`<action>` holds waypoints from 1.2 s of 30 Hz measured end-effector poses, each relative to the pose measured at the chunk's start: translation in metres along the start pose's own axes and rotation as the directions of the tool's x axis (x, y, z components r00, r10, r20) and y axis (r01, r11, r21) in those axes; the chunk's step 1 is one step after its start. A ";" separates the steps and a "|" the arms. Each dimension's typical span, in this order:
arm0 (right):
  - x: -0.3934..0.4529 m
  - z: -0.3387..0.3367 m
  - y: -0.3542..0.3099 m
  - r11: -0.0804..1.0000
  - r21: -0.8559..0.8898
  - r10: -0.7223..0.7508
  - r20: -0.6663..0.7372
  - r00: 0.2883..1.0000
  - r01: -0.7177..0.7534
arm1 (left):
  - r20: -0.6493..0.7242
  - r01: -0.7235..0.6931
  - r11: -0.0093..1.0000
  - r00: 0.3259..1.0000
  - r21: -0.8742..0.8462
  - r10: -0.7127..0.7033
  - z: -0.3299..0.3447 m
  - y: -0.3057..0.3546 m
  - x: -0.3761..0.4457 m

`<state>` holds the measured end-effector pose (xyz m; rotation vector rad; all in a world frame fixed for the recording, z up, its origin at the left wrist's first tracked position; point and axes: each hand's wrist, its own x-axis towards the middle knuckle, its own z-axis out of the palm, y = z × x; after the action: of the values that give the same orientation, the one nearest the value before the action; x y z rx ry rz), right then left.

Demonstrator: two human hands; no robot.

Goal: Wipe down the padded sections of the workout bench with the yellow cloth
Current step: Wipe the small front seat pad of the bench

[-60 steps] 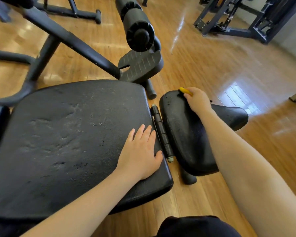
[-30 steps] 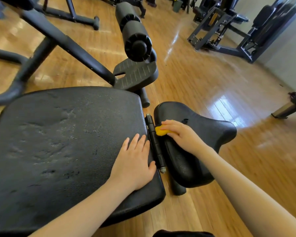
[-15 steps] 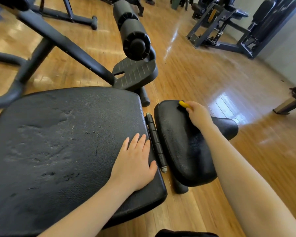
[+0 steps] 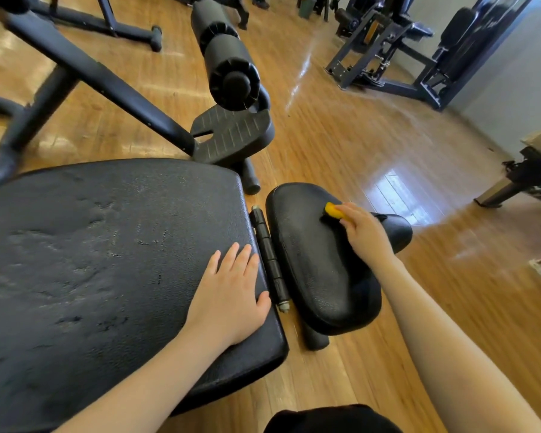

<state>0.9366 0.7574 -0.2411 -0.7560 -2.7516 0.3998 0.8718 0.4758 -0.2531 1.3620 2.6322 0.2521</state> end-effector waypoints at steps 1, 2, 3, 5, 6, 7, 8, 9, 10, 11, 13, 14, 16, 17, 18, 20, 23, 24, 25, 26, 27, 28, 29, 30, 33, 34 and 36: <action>0.004 0.000 0.003 0.999 0.014 0.046 -0.038 0.998 -0.045 | -0.002 -0.001 1.000 1.000 0.002 0.001 0.000 0.000 0.000; 0.004 0.001 0.003 0.995 0.029 0.092 -0.072 0.993 -0.090 | -0.006 -0.003 1.000 1.000 0.005 0.003 0.000 0.000 0.001; 0.002 0.005 -0.002 0.991 0.040 0.132 -0.103 0.986 -0.128 | -0.008 -0.005 1.000 1.000 0.005 0.005 0.001 0.000 0.001; -0.015 0.013 -0.017 0.987 0.045 0.156 -0.117 0.981 -0.152 | -0.012 -0.004 1.000 1.000 0.004 0.004 0.001 0.000 0.000; -0.028 0.016 -0.023 0.991 0.043 0.130 -0.092 0.987 -0.127 | -0.012 -0.005 1.000 1.000 0.004 0.005 0.001 0.000 0.000; -0.044 0.017 -0.028 0.996 0.034 0.081 -0.053 0.995 -0.079 | -0.011 -0.007 1.000 1.000 0.002 0.007 0.001 0.000 0.000; -0.060 0.016 -0.030 1.000 0.018 0.022 -0.008 1.000 -0.022 | -0.008 -0.010 1.000 1.000 -0.001 0.010 0.001 0.000 0.000; -0.075 0.013 -0.029 0.999 0.002 -0.036 0.031 0.999 0.036 | -0.008 -0.012 1.000 1.000 -0.002 0.012 0.001 -0.001 0.000; -0.085 0.009 -0.025 0.996 -0.016 -0.088 0.059 0.994 0.089 | -0.008 -0.012 1.000 1.000 -0.002 0.012 0.001 -0.001 0.000; -0.087 0.004 -0.016 0.991 -0.030 -0.132 0.072 0.989 0.134 | -0.008 -0.012 1.000 1.000 0.001 0.012 0.001 -0.001 0.000; -0.075 -0.005 0.008 0.985 -0.045 -0.165 0.037 0.986 0.167 | -0.013 -0.003 1.000 1.000 0.009 0.003 0.000 0.000 0.001; -0.063 -0.008 0.022 0.990 -0.039 -0.139 -0.003 0.990 0.139 | -0.021 0.005 1.000 1.000 0.016 -0.005 0.001 0.000 0.001; -0.040 -0.019 0.045 0.999 0.029 -0.018 -0.114 0.993 0.022 | -0.022 0.013 1.000 1.000 0.026 -0.012 0.001 0.001 0.000; -0.032 -0.025 0.052 0.992 0.100 0.094 -0.161 0.982 -0.079 | -0.017 0.011 1.000 1.000 0.025 -0.010 0.001 0.002 0.000; -0.024 -0.031 0.055 0.964 0.185 0.225 -0.189 0.956 -0.190 | -0.015 0.010 1.000 1.000 0.024 -0.010 0.001 0.002 0.000; -0.013 -0.031 0.055 0.892 0.284 0.415 -0.204 0.887 -0.352 | -0.025 0.014 1.000 1.000 0.015 -0.014 0.002 0.003 0.000; -0.014 -0.019 0.027 0.933 0.172 0.349 -0.208 0.914 -0.317 | -0.027 0.012 0.999 1.000 0.038 -0.011 0.001 0.002 0.001; -0.021 -0.012 0.015 0.961 0.119 0.266 -0.177 0.948 -0.248 | -0.020 0.009 0.999 1.000 0.047 -0.008 0.002 0.001 0.000; -0.030 -0.003 0.003 0.985 0.058 0.171 -0.136 0.976 -0.165 | -0.016 0.005 0.999 1.000 0.053 -0.004 0.001 0.001 0.000; -0.041 0.005 -0.008 0.996 -0.012 0.092 -0.092 0.992 -0.093 | -0.016 0.001 0.998 1.000 0.058 0.000 0.000 0.002 0.000; -0.050 0.011 -0.016 0.996 -0.076 0.031 -0.068 0.997 -0.036 | -0.015 -0.002 0.998 1.000 0.062 0.003 0.000 0.002 0.000; -0.056 0.013 -0.019 0.993 -0.120 -0.018 -0.052 0.999 0.012 | -0.013 -0.003 0.998 1.000 0.061 0.003 -0.001 0.002 0.000; -0.057 0.010 -0.017 0.989 -0.134 -0.061 -0.041 0.997 0.055 | -0.011 -0.001 0.998 1.000 0.057 0.002 -0.001 0.002 -0.001; -0.054 0.003 -0.013 0.986 -0.134 -0.104 -0.032 0.994 0.099 | -0.013 -0.003 0.998 1.000 0.055 0.004 -0.001 0.002 0.000; -0.033 -0.012 0.019 0.987 -0.087 -0.141 -0.081 0.987 0.134 | -0.023 -0.010 0.999 1.000 0.047 0.011 -0.001 0.001 0.002; -0.025 -0.018 0.029 0.997 -0.028 -0.073 -0.115 0.991 0.070 | -0.022 -0.011 0.999 1.000 0.038 0.011 0.000 0.001 0.002; -0.011 -0.025 0.041 0.985 0.086 0.165 -0.172 0.971 -0.152 | -0.020 -0.015 1.000 1.000 0.025 0.015 0.001 0.001 0.001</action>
<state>0.9726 0.7904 -0.2337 -0.9480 -2.5051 0.4384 0.8718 0.4776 -0.2536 1.3946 2.6513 0.2376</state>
